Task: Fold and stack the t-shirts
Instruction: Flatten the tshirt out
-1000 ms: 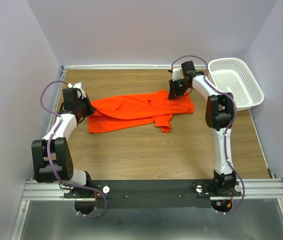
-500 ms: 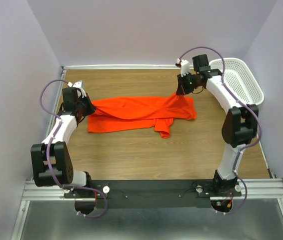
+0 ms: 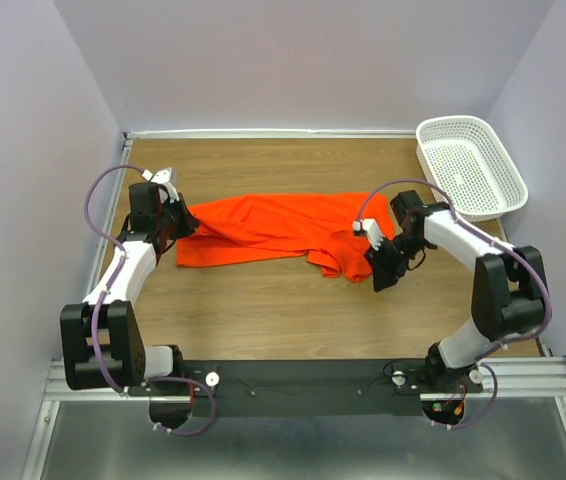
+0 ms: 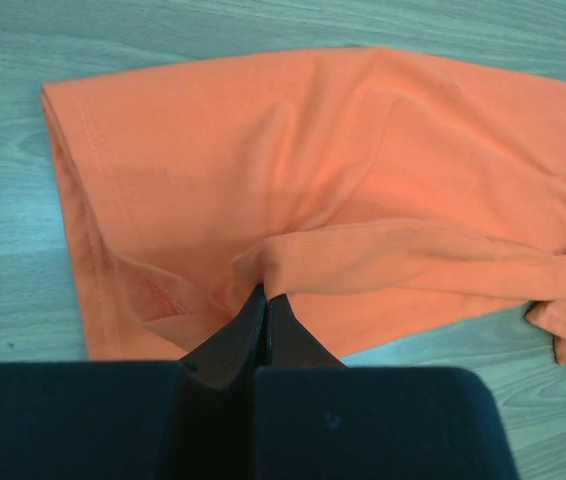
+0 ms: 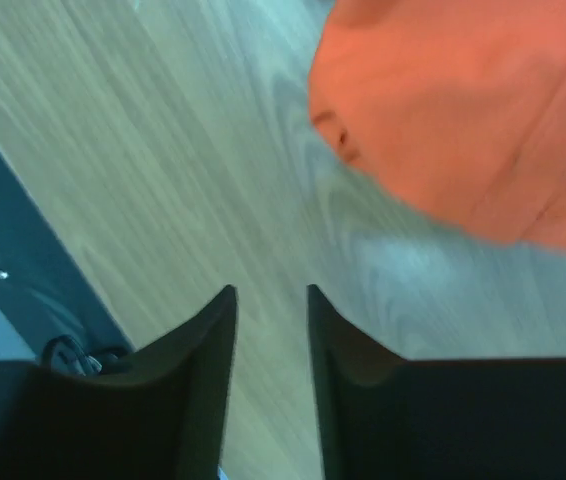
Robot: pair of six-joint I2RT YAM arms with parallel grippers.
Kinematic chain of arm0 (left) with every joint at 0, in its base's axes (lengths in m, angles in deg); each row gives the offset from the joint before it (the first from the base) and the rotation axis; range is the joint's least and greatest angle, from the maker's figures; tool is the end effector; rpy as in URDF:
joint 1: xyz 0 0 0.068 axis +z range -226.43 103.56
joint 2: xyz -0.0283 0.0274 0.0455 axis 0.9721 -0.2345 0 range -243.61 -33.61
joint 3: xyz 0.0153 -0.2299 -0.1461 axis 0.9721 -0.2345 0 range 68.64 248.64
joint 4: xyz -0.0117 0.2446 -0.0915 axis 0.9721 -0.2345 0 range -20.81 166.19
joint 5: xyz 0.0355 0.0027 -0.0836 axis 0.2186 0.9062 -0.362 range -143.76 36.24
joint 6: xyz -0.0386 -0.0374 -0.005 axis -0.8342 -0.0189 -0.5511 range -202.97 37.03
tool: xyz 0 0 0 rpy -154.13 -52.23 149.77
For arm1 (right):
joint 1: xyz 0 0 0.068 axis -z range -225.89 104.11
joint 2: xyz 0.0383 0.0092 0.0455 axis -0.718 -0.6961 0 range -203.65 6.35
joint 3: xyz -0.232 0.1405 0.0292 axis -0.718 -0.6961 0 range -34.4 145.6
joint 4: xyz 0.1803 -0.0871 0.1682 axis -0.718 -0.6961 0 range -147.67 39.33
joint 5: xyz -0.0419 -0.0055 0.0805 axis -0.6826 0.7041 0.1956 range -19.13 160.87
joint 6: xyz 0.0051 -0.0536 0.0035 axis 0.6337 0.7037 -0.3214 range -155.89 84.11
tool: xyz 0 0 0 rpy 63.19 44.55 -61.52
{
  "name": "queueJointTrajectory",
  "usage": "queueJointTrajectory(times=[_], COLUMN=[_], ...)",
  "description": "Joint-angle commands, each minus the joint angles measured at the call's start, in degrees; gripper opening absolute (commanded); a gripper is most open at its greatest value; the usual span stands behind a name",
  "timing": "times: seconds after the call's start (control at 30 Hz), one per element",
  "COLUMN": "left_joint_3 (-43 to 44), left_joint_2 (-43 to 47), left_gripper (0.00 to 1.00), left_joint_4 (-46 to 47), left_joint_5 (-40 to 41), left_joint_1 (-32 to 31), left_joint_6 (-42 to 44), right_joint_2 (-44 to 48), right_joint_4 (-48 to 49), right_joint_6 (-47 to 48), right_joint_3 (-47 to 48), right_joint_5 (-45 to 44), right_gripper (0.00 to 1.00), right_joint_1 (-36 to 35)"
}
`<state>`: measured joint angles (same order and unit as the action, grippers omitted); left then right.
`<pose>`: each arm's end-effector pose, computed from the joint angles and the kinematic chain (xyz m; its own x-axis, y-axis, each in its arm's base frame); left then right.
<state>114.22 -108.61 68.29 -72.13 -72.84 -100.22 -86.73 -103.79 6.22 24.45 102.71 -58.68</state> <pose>0.2804 0.0064 0.2350 -0.6344 -0.3219 -0.7028 0.0026 0.9083 -0.4183 0.2644 0.0793 0.1847 -0.5807 -0.7159 -0.3876 -0.8103 0.4623 0.3601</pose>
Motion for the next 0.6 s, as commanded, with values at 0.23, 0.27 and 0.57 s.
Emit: queueJointTrajectory(times=[0.23, 0.27, 0.57], left_joint_3=[-0.14, -0.14, -0.06], left_joint_2=[1.44, 1.44, 1.53], left_gripper=[0.00, 0.00, 0.00], left_joint_4=[0.25, 0.34, 0.17], left_joint_5=[-1.84, -1.93, -1.76], left_joint_1=[-0.78, -0.78, -1.05], left_joint_6=[0.91, 1.00, 1.08], right_joint_2=[4.32, 2.39, -9.65], right_joint_4=[13.04, 12.96, 14.10], right_joint_6=[-21.16, -22.15, -24.26], right_joint_3=[4.87, 5.04, 5.92], right_joint_5=[-1.26, 0.23, 5.78], right_gripper=[0.52, 0.53, 0.52], right_joint_1=[9.37, 9.37, 8.84])
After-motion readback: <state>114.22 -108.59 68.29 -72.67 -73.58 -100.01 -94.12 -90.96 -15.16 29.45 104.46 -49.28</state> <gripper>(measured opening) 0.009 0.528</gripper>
